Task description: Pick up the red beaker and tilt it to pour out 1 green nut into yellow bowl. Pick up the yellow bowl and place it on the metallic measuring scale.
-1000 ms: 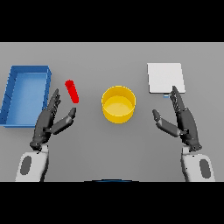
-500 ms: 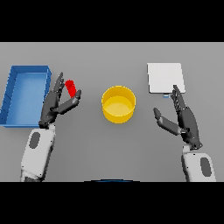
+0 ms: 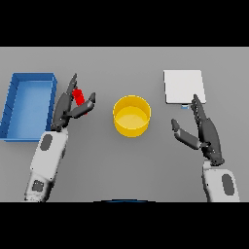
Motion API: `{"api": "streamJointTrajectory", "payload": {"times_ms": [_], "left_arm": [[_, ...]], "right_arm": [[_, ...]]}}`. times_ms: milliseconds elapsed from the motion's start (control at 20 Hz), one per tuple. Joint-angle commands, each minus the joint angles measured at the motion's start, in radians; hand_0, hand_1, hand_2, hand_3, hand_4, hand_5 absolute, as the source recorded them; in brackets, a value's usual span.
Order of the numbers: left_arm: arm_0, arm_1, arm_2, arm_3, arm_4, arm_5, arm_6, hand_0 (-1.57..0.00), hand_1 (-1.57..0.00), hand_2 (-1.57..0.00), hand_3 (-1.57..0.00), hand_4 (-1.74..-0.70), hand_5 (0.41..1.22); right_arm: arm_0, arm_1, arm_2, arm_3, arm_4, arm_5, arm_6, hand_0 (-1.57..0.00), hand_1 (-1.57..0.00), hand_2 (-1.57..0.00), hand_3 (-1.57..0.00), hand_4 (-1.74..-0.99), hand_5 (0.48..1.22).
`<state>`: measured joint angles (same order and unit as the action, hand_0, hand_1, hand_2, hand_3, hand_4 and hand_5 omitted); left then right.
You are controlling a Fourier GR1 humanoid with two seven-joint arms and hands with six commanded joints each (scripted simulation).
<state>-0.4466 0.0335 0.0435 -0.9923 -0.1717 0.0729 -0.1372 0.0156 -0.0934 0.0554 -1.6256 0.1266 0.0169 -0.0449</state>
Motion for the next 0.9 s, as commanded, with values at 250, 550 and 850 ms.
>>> {"api": "streamJointTrajectory", "payload": {"times_ms": [250, 550, 850], "left_arm": [[-0.046, -0.041, 0.053, 0.084, 0.040, 0.037, -0.070, -0.58, -0.56, -0.55, -0.42, -1.42, 0.786], [-0.091, -0.046, 0.062, 0.144, 0.034, 0.068, -0.130, -1.31, -1.30, -1.30, -1.15, -1.60, 1.107], [-0.082, -0.048, 0.020, 0.109, 0.011, 0.067, -0.104, -1.50, -1.50, -1.50, -1.44, -1.52, 1.191]], "right_arm": [[0.005, 0.010, 0.003, -0.005, -0.002, -0.004, 0.005, 0.00, 0.00, 0.00, 0.00, -1.292, 0.645], [0.012, 0.000, -0.005, -0.002, -0.006, 0.001, 0.006, 0.00, 0.00, 0.00, 0.00, -1.290, 0.651], [-0.006, 0.009, 0.001, 0.002, 0.002, -0.006, 0.002, 0.00, 0.00, 0.00, 0.00, -1.289, 0.650]]}}
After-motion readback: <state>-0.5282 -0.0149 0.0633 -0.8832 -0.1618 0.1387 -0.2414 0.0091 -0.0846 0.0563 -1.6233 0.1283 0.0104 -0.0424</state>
